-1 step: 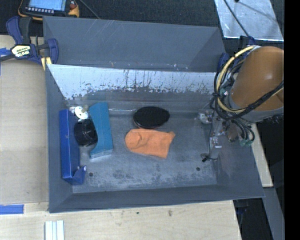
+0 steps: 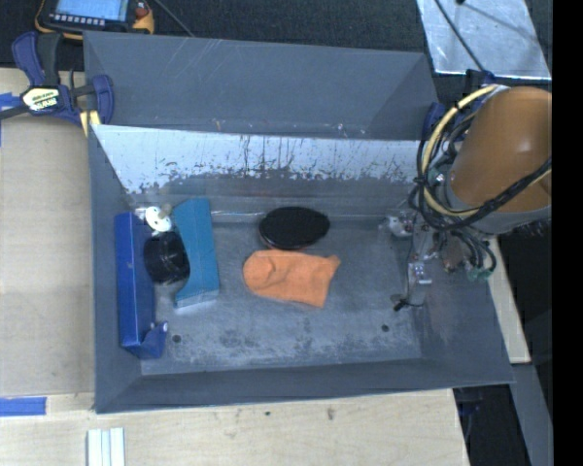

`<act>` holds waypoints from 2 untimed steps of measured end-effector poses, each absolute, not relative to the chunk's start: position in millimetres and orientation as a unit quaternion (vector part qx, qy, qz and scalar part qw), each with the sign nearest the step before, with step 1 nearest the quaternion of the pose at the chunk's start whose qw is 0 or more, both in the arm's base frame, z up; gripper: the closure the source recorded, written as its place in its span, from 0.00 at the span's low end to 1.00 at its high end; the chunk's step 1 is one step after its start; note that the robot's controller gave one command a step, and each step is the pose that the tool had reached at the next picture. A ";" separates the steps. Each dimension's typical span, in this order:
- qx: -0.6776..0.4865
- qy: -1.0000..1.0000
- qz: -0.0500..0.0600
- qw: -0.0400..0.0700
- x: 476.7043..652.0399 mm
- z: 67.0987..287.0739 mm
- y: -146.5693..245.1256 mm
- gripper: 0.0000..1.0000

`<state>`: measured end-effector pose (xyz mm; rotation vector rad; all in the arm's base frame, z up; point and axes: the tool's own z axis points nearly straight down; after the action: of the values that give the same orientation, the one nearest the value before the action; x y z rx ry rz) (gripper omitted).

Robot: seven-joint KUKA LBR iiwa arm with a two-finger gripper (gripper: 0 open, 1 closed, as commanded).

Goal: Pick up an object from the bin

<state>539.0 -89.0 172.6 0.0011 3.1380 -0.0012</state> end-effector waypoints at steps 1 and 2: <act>-0.051 0.999 -0.001 0.003 535.3 127.2 -55.9 0.00; -0.132 0.991 0.000 0.004 570.3 146.1 5.1 0.00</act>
Offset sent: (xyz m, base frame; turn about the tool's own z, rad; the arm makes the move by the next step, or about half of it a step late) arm 0.0288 0.0913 -0.0292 -0.2607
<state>570.3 5.1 146.1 -0.4142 3.1069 0.0010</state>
